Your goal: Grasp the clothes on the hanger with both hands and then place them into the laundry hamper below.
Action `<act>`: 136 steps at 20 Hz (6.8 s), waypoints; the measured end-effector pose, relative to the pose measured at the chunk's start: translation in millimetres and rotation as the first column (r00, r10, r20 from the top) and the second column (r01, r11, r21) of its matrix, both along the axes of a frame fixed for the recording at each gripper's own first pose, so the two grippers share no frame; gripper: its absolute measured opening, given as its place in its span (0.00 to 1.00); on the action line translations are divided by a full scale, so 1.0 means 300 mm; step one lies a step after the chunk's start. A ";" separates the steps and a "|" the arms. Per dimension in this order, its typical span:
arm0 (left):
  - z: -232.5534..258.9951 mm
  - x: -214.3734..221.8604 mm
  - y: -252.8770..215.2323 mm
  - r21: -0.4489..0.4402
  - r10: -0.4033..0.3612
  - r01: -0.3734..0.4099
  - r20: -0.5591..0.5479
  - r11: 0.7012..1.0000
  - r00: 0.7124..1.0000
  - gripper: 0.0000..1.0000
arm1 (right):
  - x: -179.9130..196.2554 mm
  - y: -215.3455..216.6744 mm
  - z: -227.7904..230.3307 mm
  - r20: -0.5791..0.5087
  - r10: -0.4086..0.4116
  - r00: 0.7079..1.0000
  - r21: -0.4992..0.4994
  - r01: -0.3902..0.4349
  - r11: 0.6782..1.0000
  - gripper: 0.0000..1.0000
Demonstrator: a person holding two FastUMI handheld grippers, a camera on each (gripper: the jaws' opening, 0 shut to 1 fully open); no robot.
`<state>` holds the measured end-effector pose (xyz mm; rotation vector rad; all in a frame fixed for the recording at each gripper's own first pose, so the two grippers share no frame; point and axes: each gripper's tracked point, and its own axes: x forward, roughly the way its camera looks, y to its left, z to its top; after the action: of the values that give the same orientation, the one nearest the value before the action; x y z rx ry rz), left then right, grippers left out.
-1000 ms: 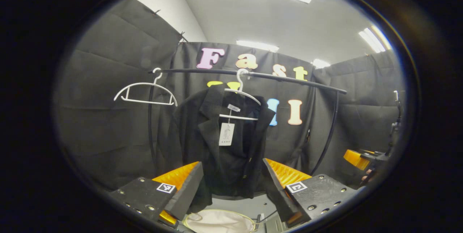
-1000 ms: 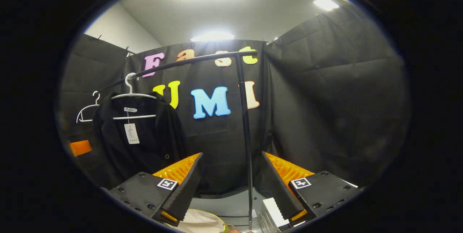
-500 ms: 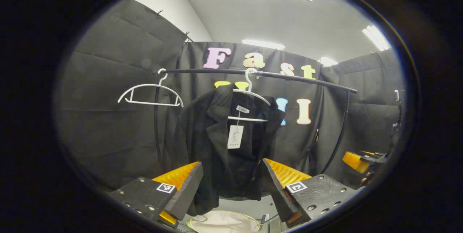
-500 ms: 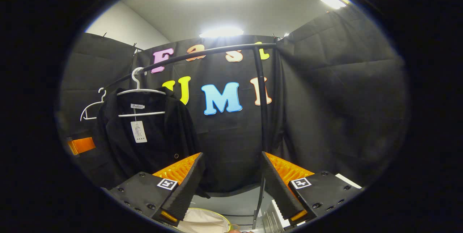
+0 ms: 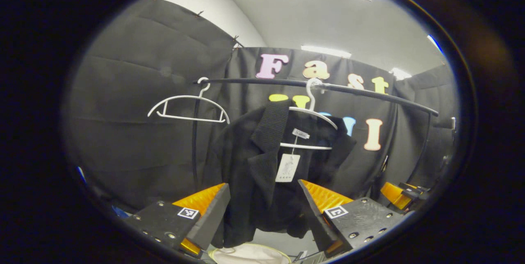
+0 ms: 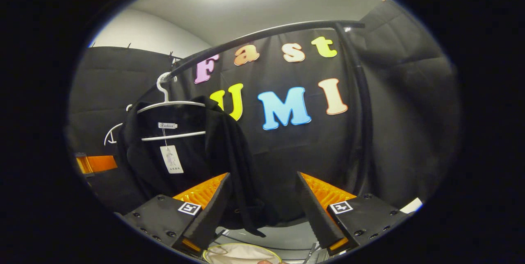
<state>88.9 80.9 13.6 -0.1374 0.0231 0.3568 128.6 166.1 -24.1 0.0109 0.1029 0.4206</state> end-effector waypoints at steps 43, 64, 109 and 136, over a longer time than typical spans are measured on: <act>0.074 0.297 0.130 -0.008 0.017 -0.017 -0.002 1.000 1.000 0.01 | 0.409 0.436 0.033 -0.021 0.252 0.967 0.063 -0.251 0.966 0.02; 0.248 0.212 0.256 0.020 -0.157 0.157 0.029 0.987 0.987 0.01 | 0.597 0.310 0.249 0.204 0.002 0.979 0.033 -0.009 0.999 0.00; -0.145 0.120 0.411 -0.029 0.029 -0.033 -0.116 0.999 0.993 0.01 | 0.611 0.312 -0.042 0.324 0.249 0.912 -0.179 -0.199 0.963 0.02; -0.348 0.112 0.382 -0.034 -0.232 0.230 -0.200 0.973 0.952 0.02 | 0.374 0.076 -0.093 0.266 -0.042 0.963 -0.274 0.117 0.954 0.02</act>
<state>122.6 195.4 -91.0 -0.1067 0.2410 0.1348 240.8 188.8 -51.8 -0.3261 -0.0935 0.3193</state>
